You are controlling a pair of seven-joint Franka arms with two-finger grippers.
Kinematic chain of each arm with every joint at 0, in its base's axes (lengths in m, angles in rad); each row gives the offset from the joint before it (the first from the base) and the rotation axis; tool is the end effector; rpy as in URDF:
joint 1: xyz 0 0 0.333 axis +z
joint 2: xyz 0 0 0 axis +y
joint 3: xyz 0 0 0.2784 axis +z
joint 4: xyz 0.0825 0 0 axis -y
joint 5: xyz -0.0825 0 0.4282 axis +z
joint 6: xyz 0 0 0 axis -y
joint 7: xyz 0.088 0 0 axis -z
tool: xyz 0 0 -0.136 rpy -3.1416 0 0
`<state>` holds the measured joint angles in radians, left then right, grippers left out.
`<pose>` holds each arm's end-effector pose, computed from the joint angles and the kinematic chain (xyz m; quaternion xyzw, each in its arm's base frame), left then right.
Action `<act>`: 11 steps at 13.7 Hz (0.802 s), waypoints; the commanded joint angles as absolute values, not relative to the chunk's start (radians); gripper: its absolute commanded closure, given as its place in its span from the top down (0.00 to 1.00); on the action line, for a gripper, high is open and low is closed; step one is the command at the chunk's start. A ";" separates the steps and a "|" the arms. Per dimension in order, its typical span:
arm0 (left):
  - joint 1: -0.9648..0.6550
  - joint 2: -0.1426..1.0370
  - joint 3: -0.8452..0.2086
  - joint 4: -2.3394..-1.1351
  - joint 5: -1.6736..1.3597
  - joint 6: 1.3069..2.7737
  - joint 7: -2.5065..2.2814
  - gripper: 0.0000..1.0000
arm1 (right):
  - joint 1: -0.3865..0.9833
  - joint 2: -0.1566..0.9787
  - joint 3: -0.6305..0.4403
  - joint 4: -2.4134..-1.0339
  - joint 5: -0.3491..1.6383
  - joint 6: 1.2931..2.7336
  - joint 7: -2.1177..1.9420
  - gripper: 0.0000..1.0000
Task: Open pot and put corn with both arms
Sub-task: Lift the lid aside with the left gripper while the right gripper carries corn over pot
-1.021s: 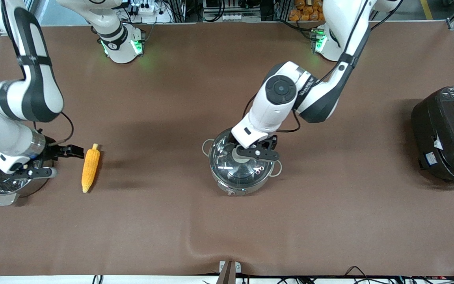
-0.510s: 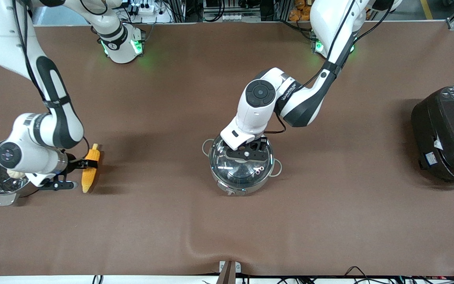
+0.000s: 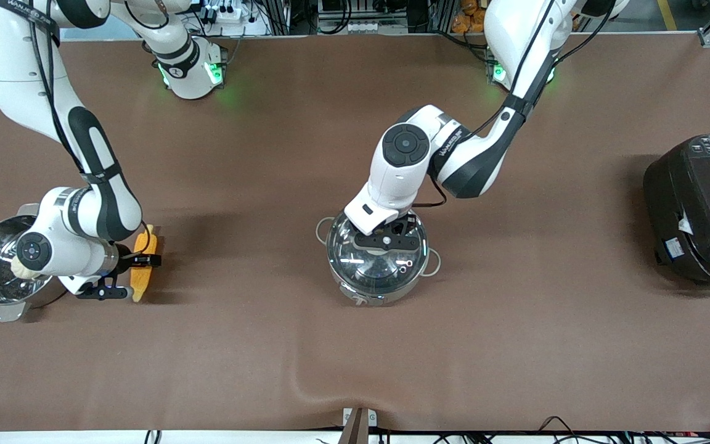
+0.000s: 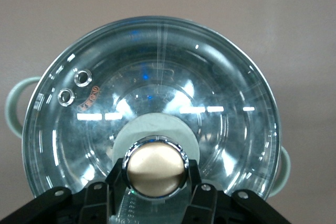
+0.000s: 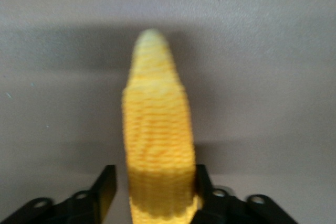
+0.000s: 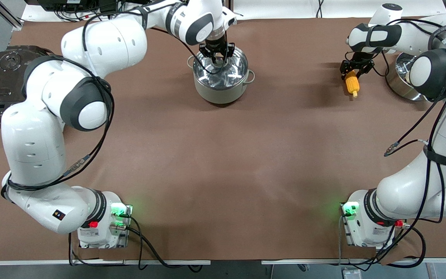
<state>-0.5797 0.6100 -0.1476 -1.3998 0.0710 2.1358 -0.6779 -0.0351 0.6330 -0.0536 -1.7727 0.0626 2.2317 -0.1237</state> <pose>0.5772 -0.4859 0.2865 0.9974 -0.0257 0.0441 0.0505 0.6409 -0.0544 0.0980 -0.9963 0.0000 0.0850 0.0158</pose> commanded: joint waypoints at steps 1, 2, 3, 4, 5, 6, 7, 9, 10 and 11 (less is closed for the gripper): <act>-0.536 0.507 -0.141 -1.393 0.071 2.047 -0.725 0.00 | -0.046 0.624 -0.048 -1.767 0.081 2.223 -0.137 0.00; -0.485 0.471 -0.141 -1.394 0.036 2.017 -0.738 0.00 | -0.034 0.611 -0.048 -1.766 0.081 2.212 -0.132 0.00; -0.433 0.445 -0.141 -1.397 0.023 1.988 -0.738 0.00 | -0.022 0.583 -0.046 -1.761 0.081 2.188 -0.126 0.00; -0.379 0.440 -0.141 -1.397 0.023 1.958 -0.733 0.00 | -0.003 0.563 -0.048 -1.738 0.081 2.148 -0.124 0.00; -0.314 0.445 -0.141 -1.400 0.028 1.951 -0.726 0.00 | 0.009 0.554 -0.046 -1.702 0.081 2.100 -0.124 0.00; -0.261 0.455 -0.141 -1.401 0.035 1.951 -0.721 0.00 | 0.026 0.546 -0.046 -1.665 0.081 2.059 -0.129 0.00; -0.211 0.469 -0.140 -1.402 0.037 1.951 -0.703 0.00 | 0.049 0.531 -0.045 -1.648 0.089 2.039 -0.120 0.01; -0.129 0.497 -0.140 -1.402 0.037 1.953 -0.643 0.00 | 0.113 0.508 -0.044 -1.614 0.145 2.013 -0.060 0.00; -0.103 0.515 -0.141 -1.405 0.037 1.953 -0.606 0.00 | 0.135 0.508 -0.043 -1.597 0.165 1.996 -0.025 0.00; -0.097 0.538 -0.140 -1.410 0.037 1.956 -0.585 0.00 | 0.178 0.506 -0.043 -1.583 0.185 1.994 0.006 0.00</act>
